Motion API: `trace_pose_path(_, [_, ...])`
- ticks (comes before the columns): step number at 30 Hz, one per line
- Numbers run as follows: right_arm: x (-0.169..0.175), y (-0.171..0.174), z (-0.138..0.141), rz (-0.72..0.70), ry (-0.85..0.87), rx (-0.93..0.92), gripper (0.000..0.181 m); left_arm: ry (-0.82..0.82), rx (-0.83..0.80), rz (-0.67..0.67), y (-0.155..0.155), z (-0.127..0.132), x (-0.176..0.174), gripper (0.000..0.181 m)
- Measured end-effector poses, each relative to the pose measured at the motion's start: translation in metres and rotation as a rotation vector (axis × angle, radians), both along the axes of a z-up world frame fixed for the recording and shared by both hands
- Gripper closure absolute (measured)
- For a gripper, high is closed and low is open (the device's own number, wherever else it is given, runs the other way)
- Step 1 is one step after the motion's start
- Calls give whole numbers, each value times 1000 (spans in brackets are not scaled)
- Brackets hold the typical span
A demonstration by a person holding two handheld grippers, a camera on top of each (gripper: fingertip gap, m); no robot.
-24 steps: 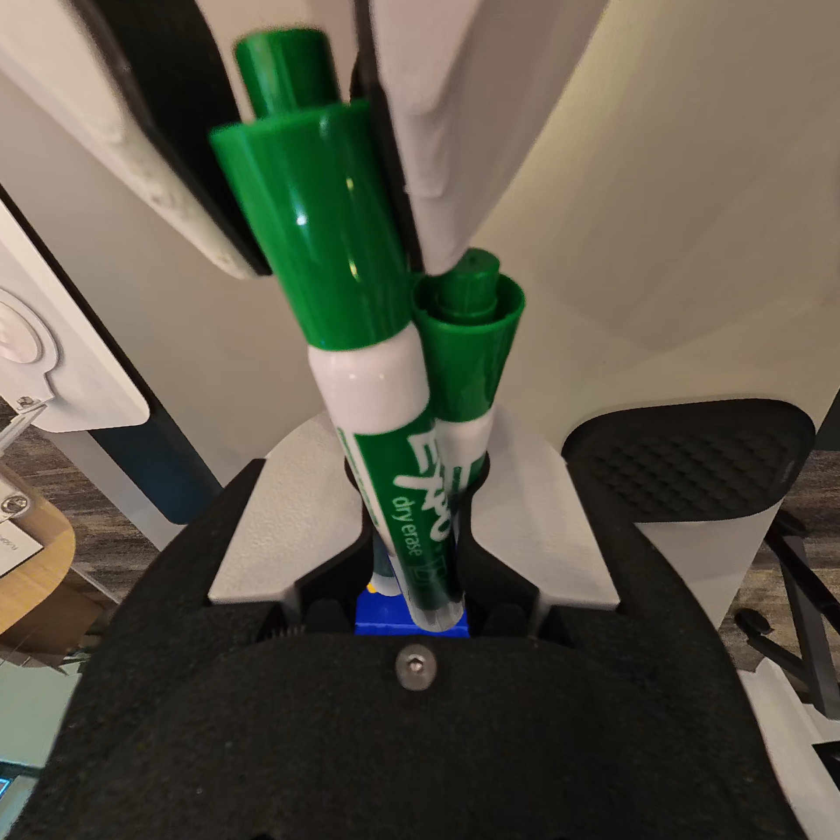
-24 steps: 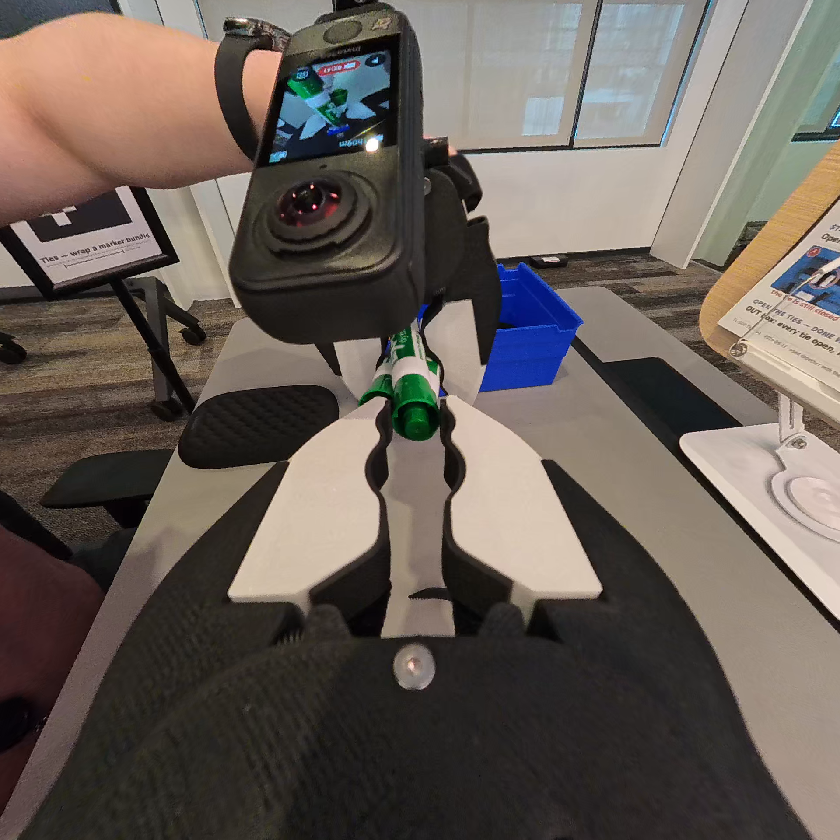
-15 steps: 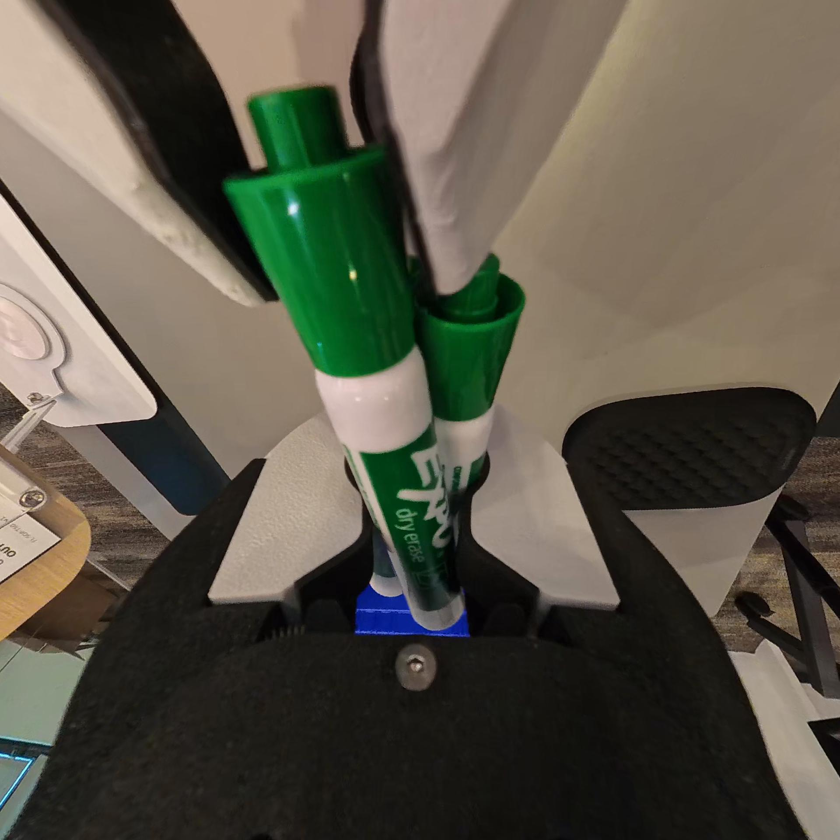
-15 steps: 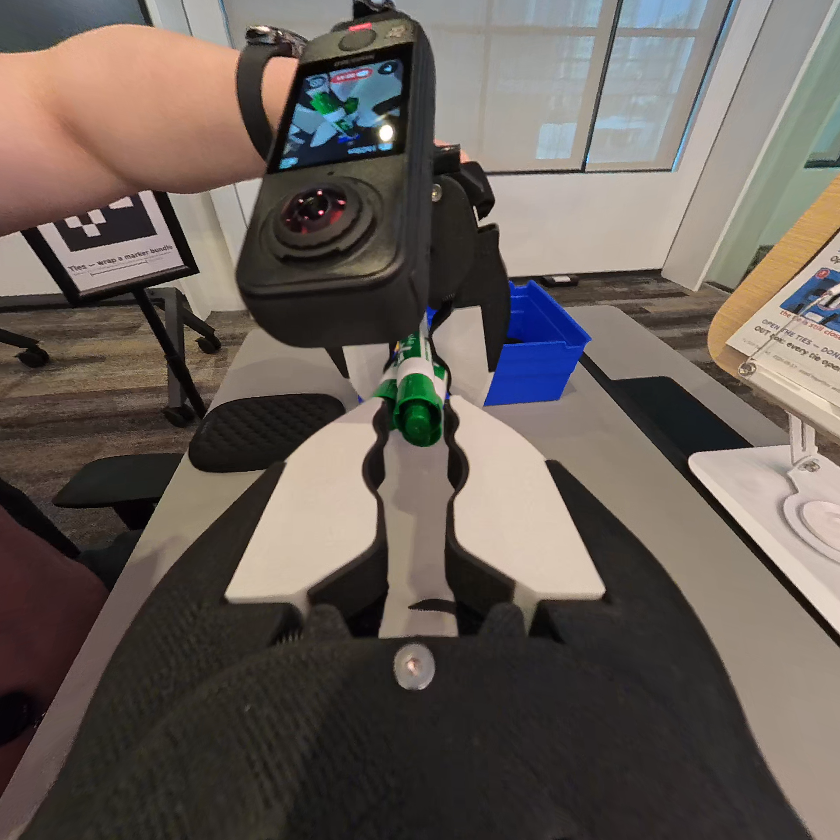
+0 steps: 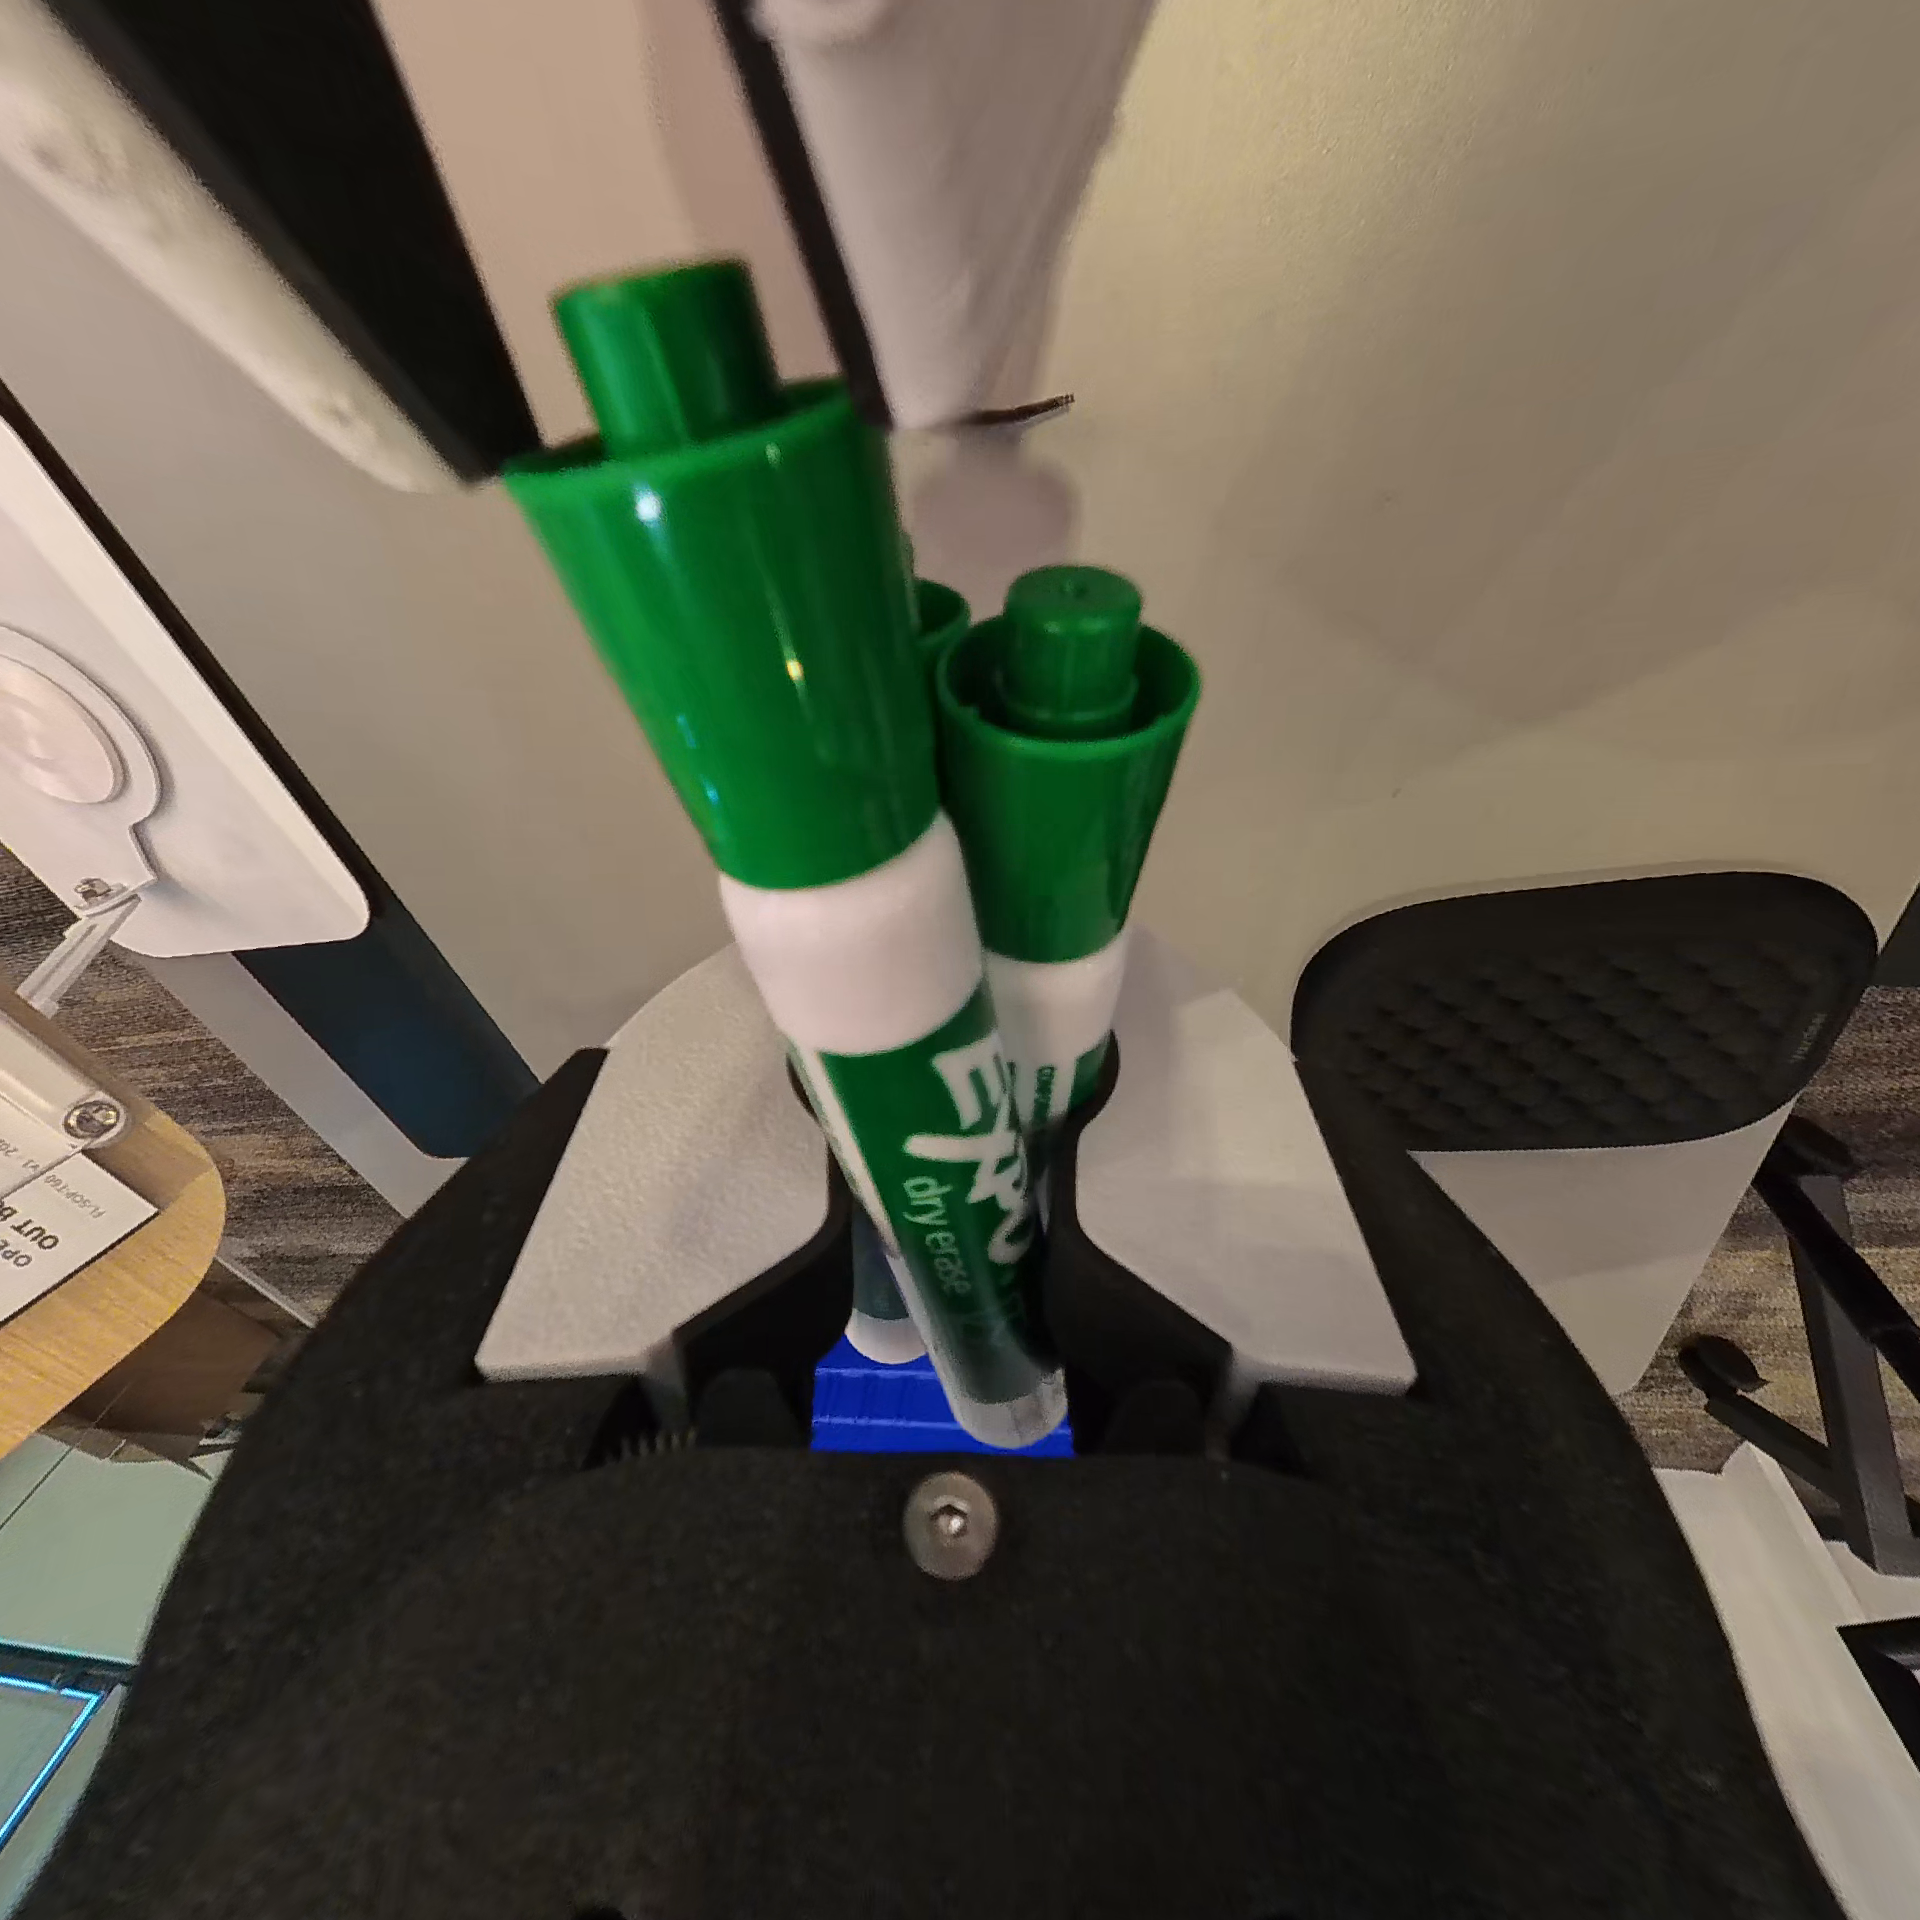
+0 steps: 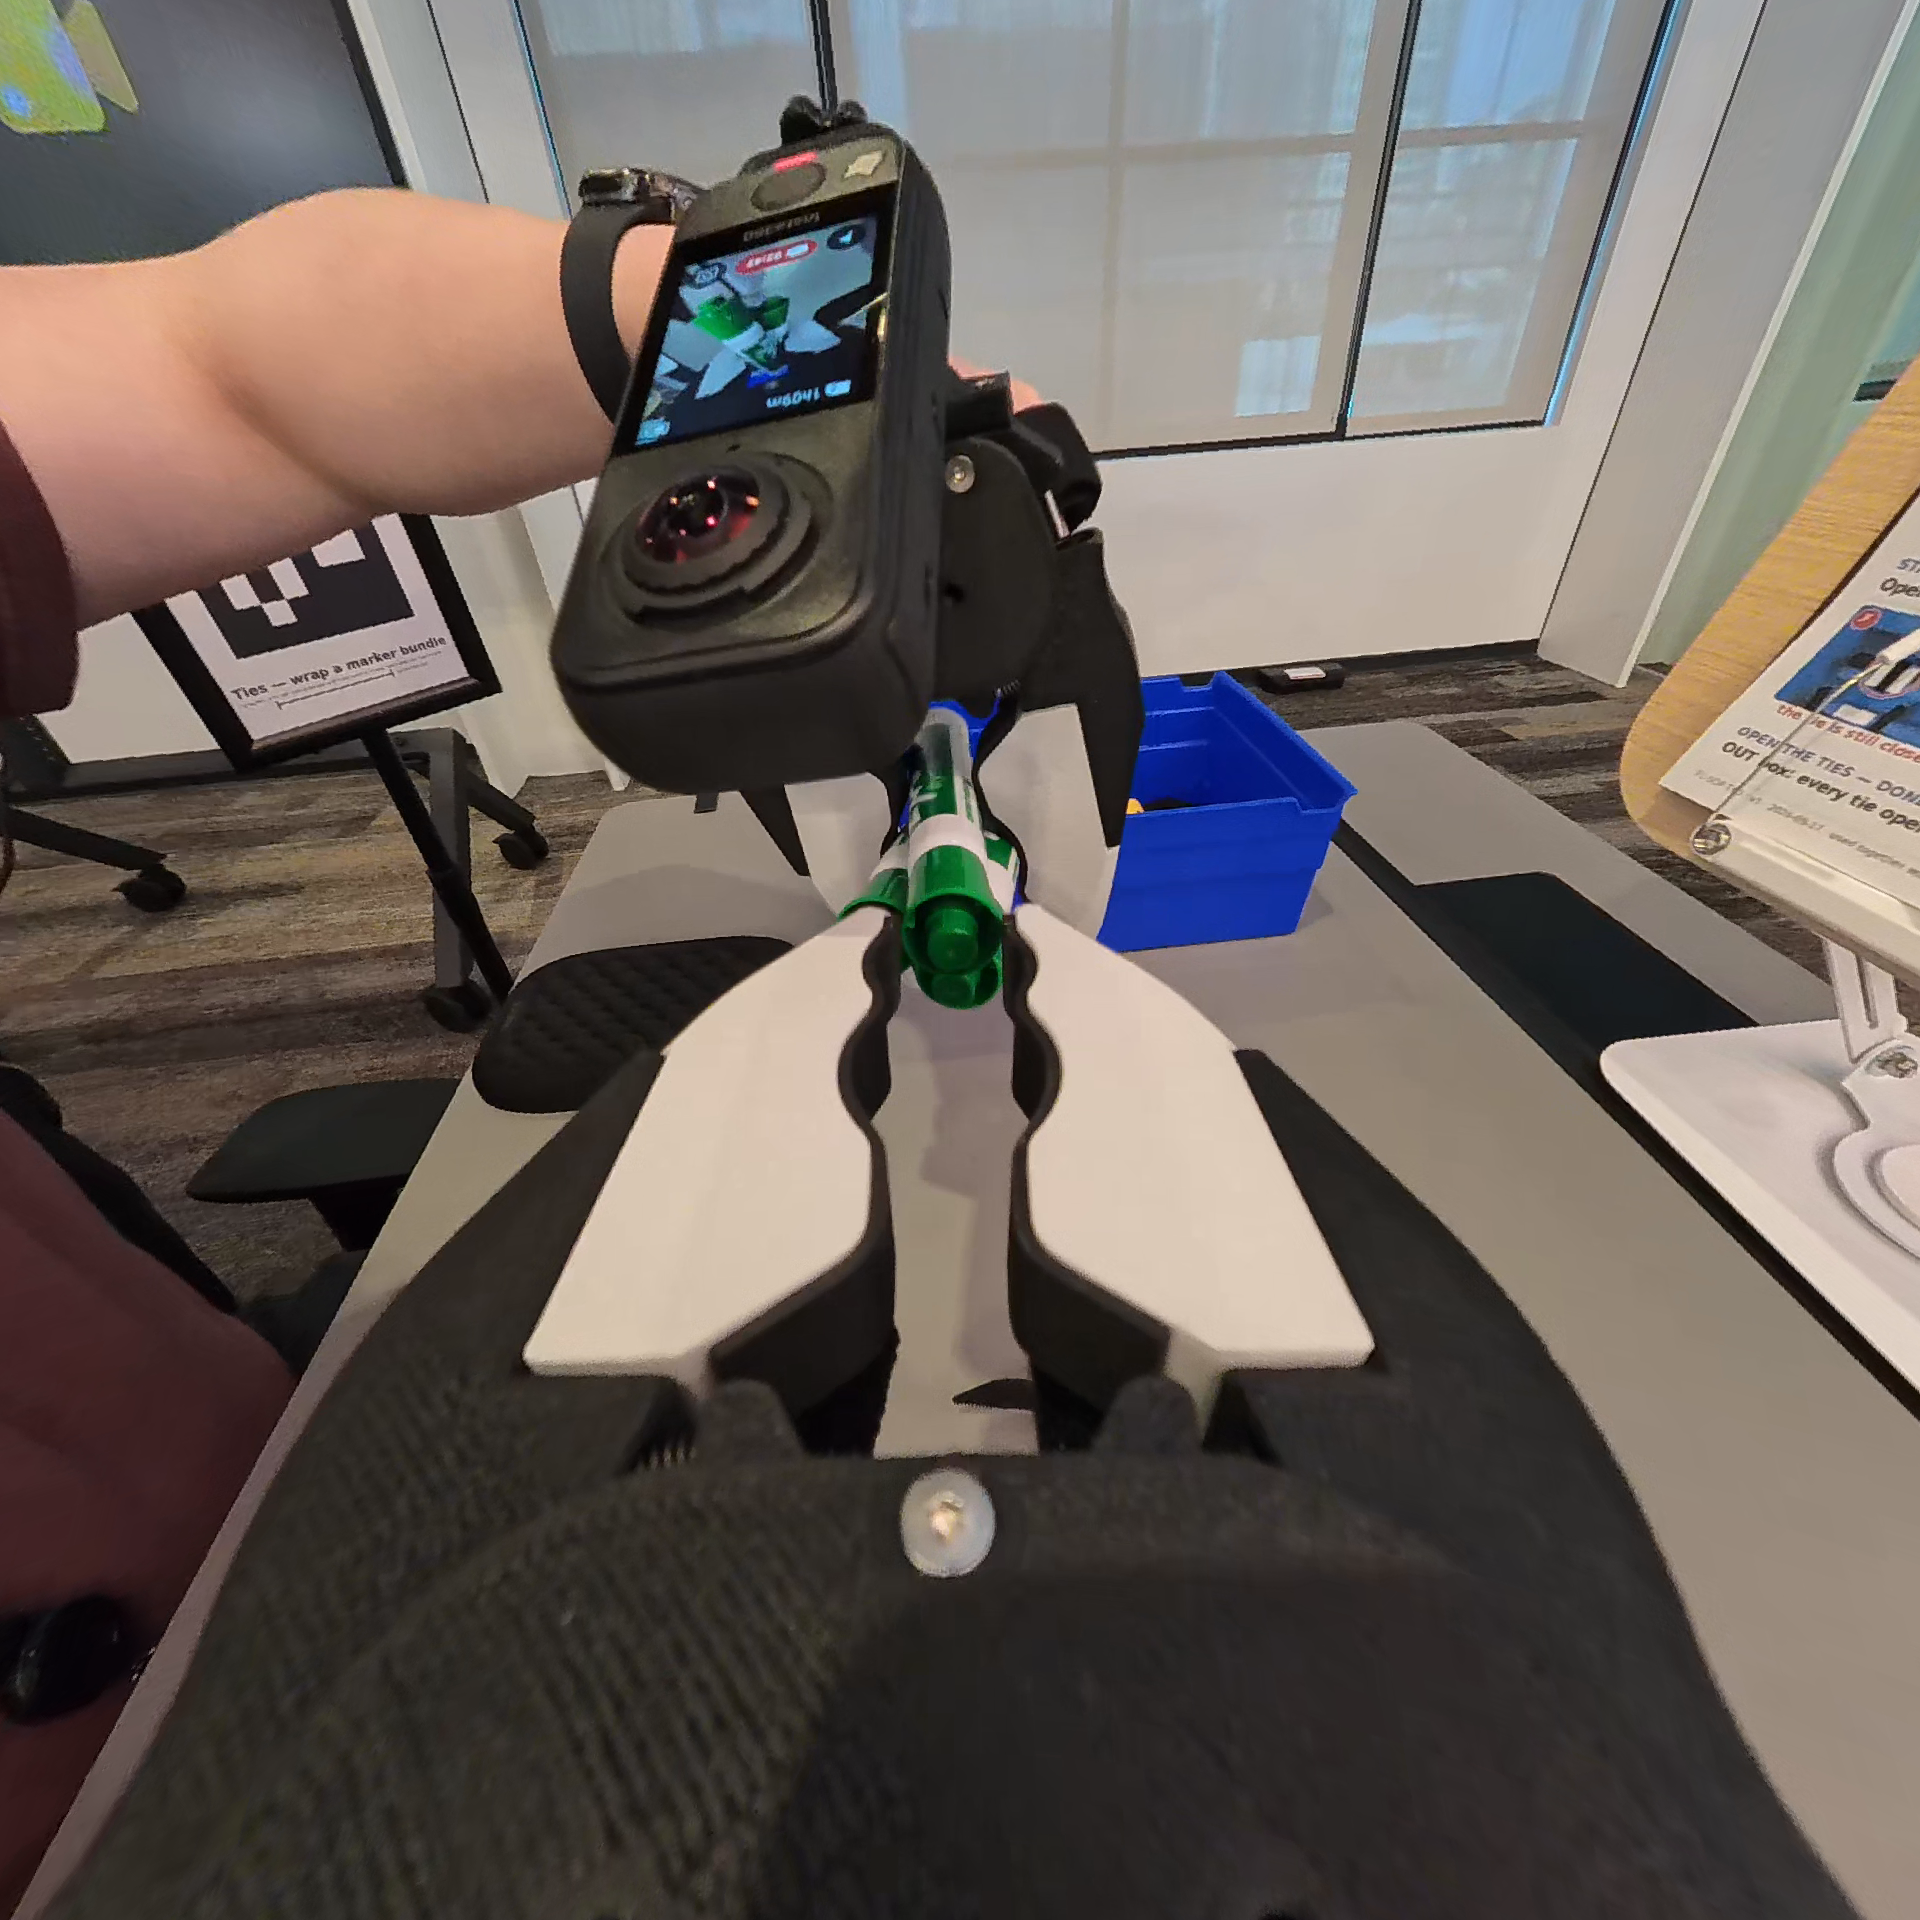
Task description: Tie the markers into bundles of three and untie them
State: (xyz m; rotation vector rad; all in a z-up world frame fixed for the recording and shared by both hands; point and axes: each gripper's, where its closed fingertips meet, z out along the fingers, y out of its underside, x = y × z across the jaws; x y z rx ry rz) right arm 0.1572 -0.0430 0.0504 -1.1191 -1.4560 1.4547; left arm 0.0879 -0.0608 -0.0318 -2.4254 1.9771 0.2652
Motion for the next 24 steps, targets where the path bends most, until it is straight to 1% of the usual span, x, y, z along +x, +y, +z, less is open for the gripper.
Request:
trace_pose_path(9, [-5, -4, -5, 12, -19, 11, 162, 13, -9, -7, 0, -2, 2, 140])
trace_pose_path(10, [-4, -3, -6, 9, -19, 11, 160, 11, -9, -7, 0, -2, 2, 140])
trace_pose_path(12, [-2, 1, -6, -11, -13, 7, 140, 6, -8, -5, 1, -2, 2, 140])
trace_pose_path(14, [8, 3, -7, -2, 4, -8, 141, 2, -5, 10, 2, -1, -1, 140])
trace_pose_path(15, [15, 6, -13, -5, -5, -8, 146, -2, -2, 16, 1, -1, -3, 140])
trace_pose_path(16, [21, 14, -26, -30, -40, -4, 151, -3, -2, 21, 0, 0, -6, 140])
trace_pose_path(17, [26, 28, -46, -80, -105, -8, 155, 0, 0, 25, -1, 0, -9, 140])
trace_pose_path(19, [35, 52, -95, -183, -280, -51, 155, 13, 1, 35, -3, -1, -17, 140])
trace_pose_path(20, [39, 58, -118, -217, -360, -75, 156, 20, 0, 41, -4, -1, -20, 140])
trace_pose_path(22, [45, 62, -153, -275, -469, -99, 155, 29, -4, 50, -5, -2, -26, 140])
trace_pose_path(24, [47, 56, -177, -286, -544, -123, 156, 37, -7, 60, -6, -3, -31, 140])
